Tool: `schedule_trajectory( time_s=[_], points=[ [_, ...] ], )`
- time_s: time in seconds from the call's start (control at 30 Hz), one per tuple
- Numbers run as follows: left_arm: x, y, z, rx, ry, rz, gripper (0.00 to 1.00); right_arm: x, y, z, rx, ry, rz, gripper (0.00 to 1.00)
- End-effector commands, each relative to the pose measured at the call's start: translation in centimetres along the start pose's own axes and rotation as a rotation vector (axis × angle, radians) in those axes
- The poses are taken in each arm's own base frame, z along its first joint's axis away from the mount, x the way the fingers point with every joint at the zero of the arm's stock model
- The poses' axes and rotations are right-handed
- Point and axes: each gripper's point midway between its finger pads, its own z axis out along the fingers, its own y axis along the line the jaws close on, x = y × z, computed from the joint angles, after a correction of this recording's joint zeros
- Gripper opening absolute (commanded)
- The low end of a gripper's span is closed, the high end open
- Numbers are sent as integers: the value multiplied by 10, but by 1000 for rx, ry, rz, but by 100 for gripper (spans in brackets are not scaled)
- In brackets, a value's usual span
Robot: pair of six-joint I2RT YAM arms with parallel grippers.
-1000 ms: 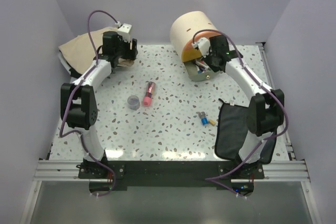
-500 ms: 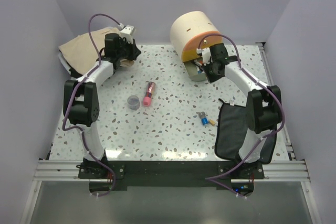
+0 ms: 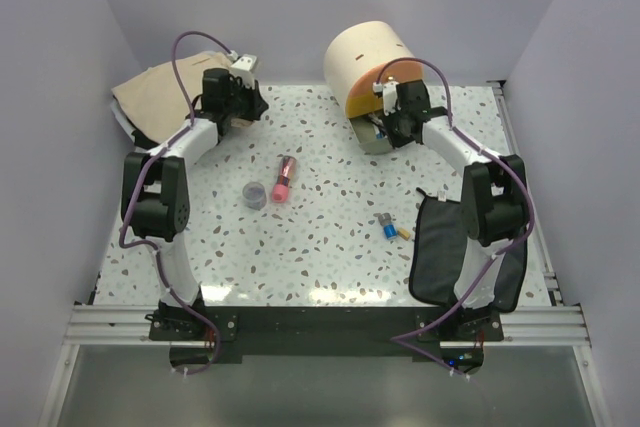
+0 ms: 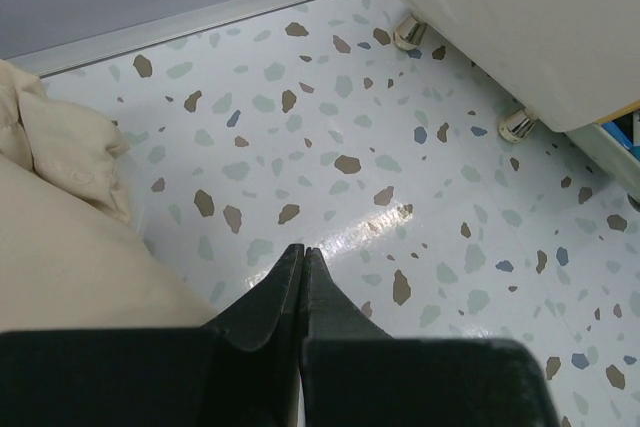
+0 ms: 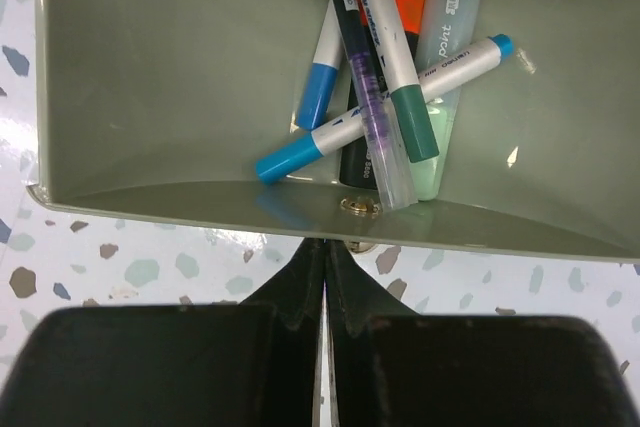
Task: Sort the stationery into containers
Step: Close the drawer in the storage box.
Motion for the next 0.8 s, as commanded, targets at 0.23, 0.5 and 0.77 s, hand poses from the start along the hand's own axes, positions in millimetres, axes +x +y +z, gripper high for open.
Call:
schedule_trajectory(
  time_s=[0.23, 0.5, 0.77],
  points=[
    [-27, -15, -4, 20, -59, 53, 0, -72, 3, 0, -8, -277, 90, 0],
    [-24, -16, -6, 10, -50, 67, 0, -96, 3, 17, 13, -356, 94, 0],
    [-23, -15, -9, -7, -44, 84, 0, -106, 7, 19, 13, -394, 91, 0]
  ],
)
